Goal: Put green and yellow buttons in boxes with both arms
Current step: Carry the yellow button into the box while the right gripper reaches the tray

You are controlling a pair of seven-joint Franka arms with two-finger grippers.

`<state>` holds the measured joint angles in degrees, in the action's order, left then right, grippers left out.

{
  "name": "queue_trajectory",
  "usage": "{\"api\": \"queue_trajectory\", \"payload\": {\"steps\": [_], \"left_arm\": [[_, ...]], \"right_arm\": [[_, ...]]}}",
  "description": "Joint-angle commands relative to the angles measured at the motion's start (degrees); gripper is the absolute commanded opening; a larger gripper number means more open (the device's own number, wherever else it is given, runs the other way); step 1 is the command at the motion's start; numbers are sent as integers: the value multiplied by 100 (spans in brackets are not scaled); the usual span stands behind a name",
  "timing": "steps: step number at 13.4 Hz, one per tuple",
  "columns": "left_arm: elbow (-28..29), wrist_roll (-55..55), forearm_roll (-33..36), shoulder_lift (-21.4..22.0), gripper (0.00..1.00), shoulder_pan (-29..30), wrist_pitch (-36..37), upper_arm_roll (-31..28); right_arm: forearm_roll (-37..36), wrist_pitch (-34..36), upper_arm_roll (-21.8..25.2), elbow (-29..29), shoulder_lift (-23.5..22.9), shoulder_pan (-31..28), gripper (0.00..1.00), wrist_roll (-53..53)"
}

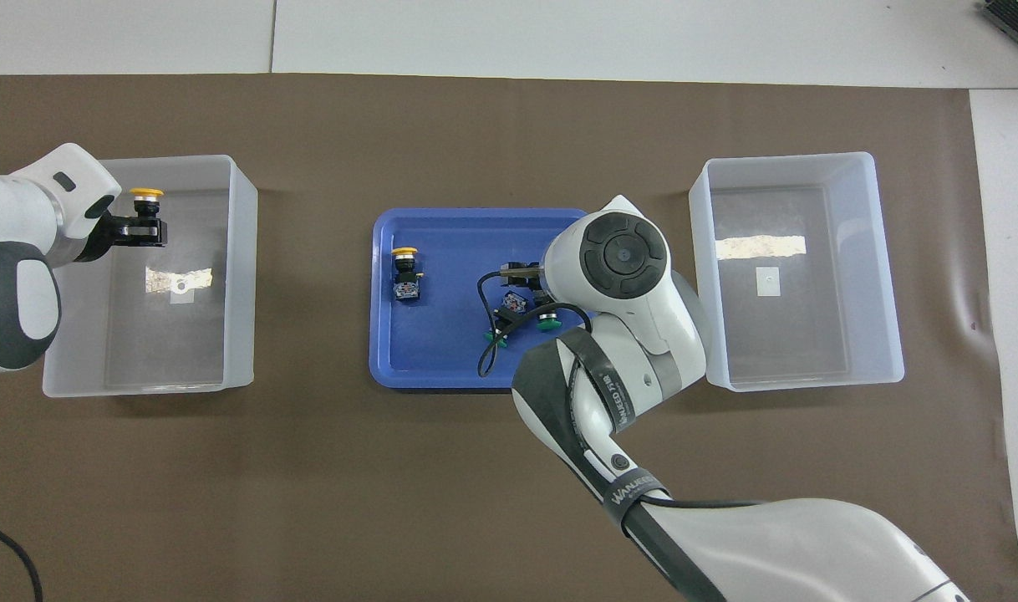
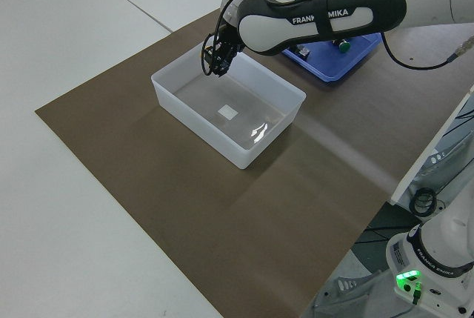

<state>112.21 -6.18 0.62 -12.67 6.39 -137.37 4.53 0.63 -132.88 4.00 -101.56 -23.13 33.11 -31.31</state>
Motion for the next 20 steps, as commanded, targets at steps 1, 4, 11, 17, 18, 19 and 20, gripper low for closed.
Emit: {"api": "queue_trajectory", "payload": {"steps": [1, 4, 11, 17, 18, 19, 20], "left_arm": [[-366, -50, 87, -498, 0, 29, -141, 66], [-525, -137, 88, -841, 0, -6, -289, 66], [-551, -138, 43, -1044, 100, -6, -352, 66], [-578, -129, 61, -361, 100, 29, 68, 57], [-569, -129, 61, -193, 100, 29, 270, 57], [-543, -129, 70, -35, 100, 3, 377, 57], [-525, -120, 70, 149, 100, -40, 491, 57]], "right_arm": [[-335, -55, 21, 92, -244, 56, 100, -226], [-354, -89, 21, 48, -262, 72, 100, -278], [-354, -168, 13, -39, -341, 108, 77, -534], [-354, -528, 21, -399, -332, 117, 72, -542], [-354, -520, 21, -409, -323, 117, 67, -542], [-354, -520, 21, -409, -323, 117, 65, -542], [-354, -494, 21, -365, -323, 117, 65, -551]]}}
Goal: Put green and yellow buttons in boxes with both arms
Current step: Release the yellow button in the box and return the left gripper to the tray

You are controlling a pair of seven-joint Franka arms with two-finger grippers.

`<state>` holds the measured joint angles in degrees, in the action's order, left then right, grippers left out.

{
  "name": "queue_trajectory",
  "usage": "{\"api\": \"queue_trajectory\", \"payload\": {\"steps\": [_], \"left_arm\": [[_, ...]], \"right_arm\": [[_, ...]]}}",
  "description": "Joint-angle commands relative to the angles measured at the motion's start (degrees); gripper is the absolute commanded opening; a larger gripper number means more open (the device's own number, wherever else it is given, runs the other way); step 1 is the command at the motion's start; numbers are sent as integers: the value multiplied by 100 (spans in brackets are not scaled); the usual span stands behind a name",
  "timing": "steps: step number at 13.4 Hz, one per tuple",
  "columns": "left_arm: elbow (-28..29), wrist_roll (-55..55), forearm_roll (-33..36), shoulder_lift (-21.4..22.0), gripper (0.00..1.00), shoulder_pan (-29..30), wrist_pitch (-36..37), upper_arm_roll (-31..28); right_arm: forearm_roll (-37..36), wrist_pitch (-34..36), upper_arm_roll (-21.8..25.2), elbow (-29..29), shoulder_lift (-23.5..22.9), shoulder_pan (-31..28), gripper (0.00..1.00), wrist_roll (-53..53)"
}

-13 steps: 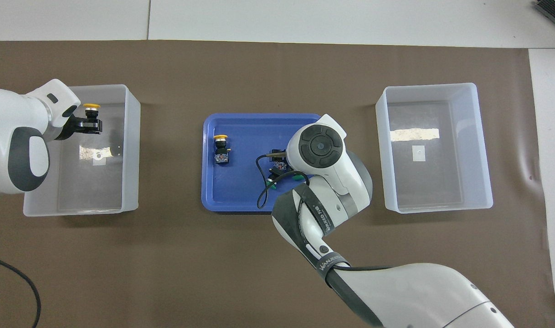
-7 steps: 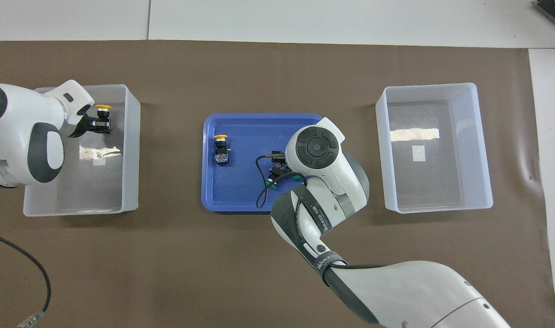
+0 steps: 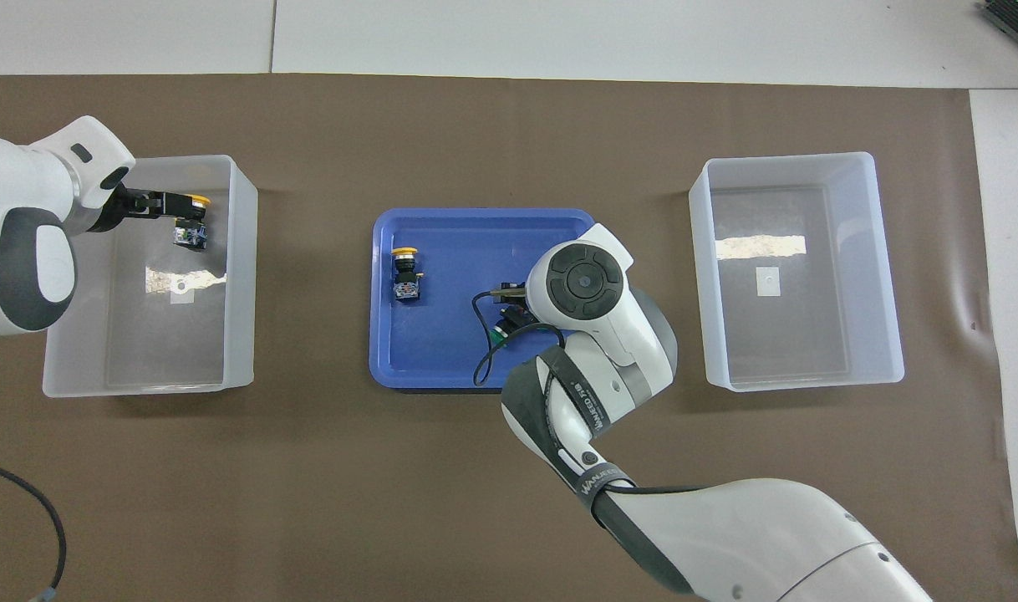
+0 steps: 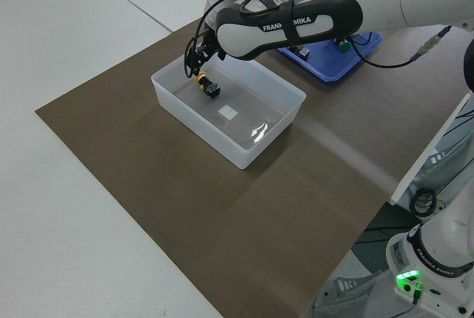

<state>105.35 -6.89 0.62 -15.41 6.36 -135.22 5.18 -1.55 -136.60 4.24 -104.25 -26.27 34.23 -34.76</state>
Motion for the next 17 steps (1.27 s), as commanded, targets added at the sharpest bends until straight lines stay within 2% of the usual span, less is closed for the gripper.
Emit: {"api": "queue_trajectory", "payload": {"steps": [1, 3, 5, 11, 15, 17], "left_arm": [[170, -23, 70, 564, 100, -73, 520, 9], [170, 142, 70, 749, 100, -388, 777, 18], [179, 800, 79, 767, 100, -853, 769, 9], [600, 1822, 96, 882, 100, -1786, 628, 9], [785, 2401, 280, 759, 100, -2269, 277, 9], [759, 3163, 491, 452, 100, -2559, 6, 9]], "right_arm": [[-135, -77, -2, -9, -10, 5, 65, -241], [-126, -51, -2, 106, 25, 14, 68, -312], [-126, -68, -2, 98, 26, 5, 71, -295], [-126, -472, -2, 142, -1, -100, 72, -312], [-179, -359, -2, -7, 25, -21, 72, -295], [-302, -349, -2, -183, 87, 14, 72, -303]]}}
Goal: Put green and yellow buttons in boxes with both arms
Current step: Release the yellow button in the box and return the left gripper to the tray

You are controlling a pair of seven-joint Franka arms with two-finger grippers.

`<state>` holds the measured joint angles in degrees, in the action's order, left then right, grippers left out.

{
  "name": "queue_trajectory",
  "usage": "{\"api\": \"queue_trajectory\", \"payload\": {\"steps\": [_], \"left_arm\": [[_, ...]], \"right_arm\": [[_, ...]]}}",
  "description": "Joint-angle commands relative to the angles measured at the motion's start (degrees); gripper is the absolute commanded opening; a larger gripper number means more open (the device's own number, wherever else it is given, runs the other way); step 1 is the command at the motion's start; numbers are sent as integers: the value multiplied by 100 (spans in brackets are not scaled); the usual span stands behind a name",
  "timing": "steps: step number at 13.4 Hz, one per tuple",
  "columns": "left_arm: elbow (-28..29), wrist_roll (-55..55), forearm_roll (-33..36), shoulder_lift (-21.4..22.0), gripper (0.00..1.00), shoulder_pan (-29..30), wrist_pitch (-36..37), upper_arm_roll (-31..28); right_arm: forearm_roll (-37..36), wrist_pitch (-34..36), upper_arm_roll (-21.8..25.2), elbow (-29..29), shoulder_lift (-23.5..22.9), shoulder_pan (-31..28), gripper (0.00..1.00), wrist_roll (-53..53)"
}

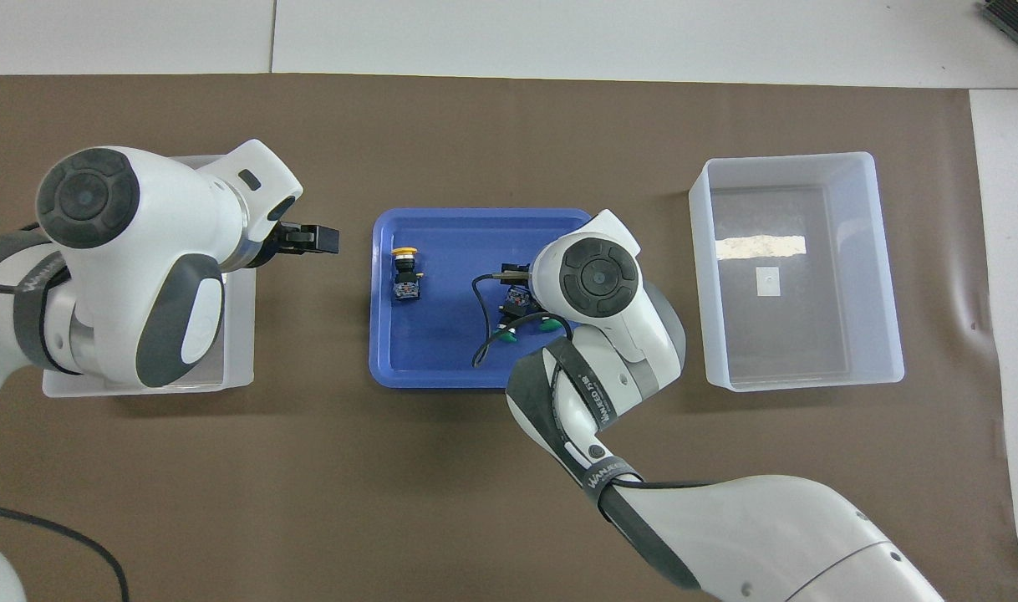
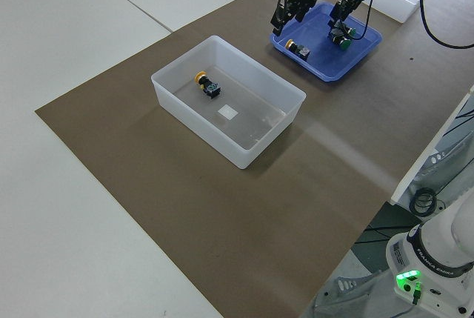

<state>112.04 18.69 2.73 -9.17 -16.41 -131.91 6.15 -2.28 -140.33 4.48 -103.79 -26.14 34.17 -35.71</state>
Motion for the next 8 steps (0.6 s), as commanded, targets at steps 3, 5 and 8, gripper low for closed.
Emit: {"api": "queue_trajectory", "payload": {"steps": [3, 5, 8], "left_arm": [[64, 1049, 439, -479, 100, -511, -512, -88], [-24, 1425, 535, -804, 100, -670, -756, -88], [-24, 1664, 588, -1025, 97, -732, -942, -79]], "right_arm": [[-150, -282, -44, -212, 38, 71, 73, -662], [-141, -276, -53, -186, 73, 230, 73, -832], [-124, 321, -61, -186, 547, -130, 76, -123]]}}
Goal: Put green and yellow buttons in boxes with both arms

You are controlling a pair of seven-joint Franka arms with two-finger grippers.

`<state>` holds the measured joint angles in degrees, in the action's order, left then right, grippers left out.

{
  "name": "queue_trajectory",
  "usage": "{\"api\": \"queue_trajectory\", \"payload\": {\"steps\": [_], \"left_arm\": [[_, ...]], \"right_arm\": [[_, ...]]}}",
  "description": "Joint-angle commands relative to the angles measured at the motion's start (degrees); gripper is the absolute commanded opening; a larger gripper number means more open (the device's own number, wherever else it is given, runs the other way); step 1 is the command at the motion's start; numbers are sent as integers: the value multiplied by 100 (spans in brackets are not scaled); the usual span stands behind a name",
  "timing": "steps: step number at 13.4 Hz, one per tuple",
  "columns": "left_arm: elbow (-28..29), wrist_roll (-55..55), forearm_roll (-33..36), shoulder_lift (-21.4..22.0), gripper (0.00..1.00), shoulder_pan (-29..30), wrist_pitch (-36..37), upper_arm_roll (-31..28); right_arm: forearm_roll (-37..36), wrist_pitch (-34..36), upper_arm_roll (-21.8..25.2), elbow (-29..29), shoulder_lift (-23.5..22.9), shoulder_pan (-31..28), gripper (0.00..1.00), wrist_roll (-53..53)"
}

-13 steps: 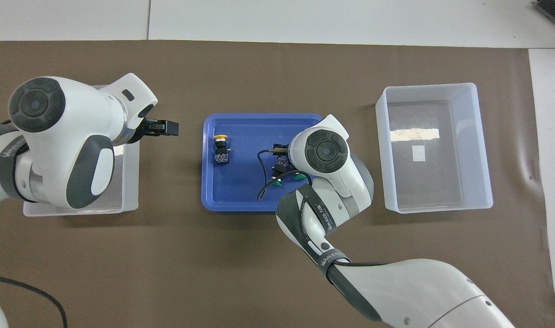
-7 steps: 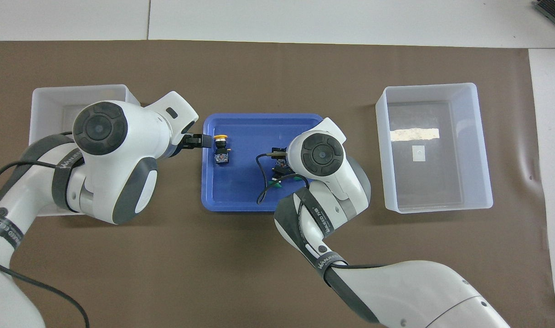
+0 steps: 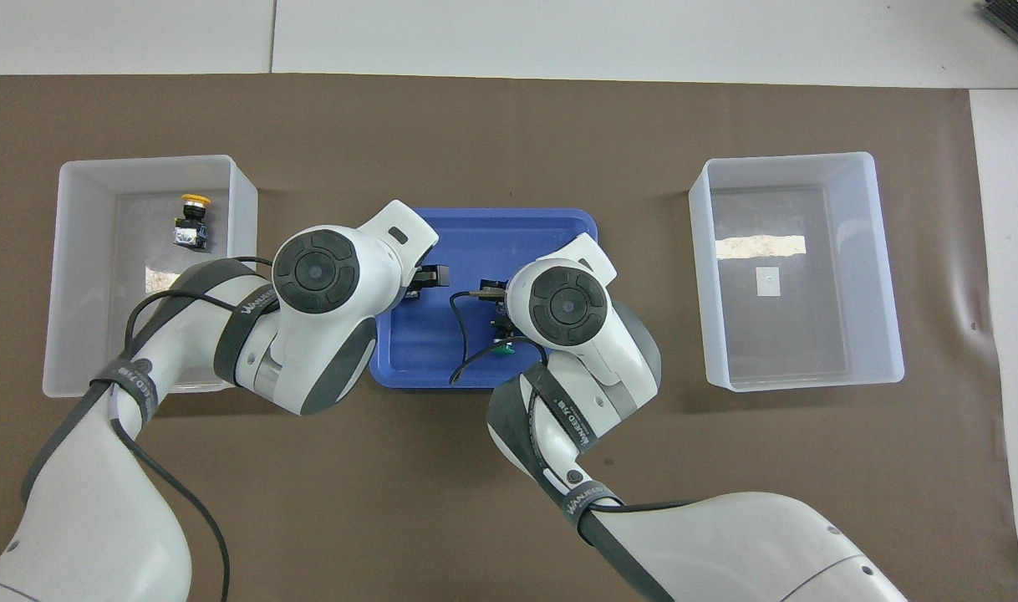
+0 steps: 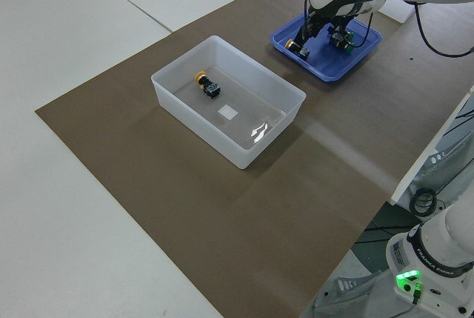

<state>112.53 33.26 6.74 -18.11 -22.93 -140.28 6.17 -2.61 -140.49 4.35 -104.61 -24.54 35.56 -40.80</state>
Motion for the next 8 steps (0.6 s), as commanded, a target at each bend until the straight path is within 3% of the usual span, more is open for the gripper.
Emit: {"api": "queue_trajectory", "payload": {"steps": [1, 8], "left_arm": [[-74, 207, 187, -157, 94, -88, -131, -80], [67, 242, 187, -254, 68, -176, -307, -72]], "right_arm": [[-91, 391, -48, -121, 414, -286, 77, 459], [-91, 23, -57, -401, 344, -269, 78, 512]]}}
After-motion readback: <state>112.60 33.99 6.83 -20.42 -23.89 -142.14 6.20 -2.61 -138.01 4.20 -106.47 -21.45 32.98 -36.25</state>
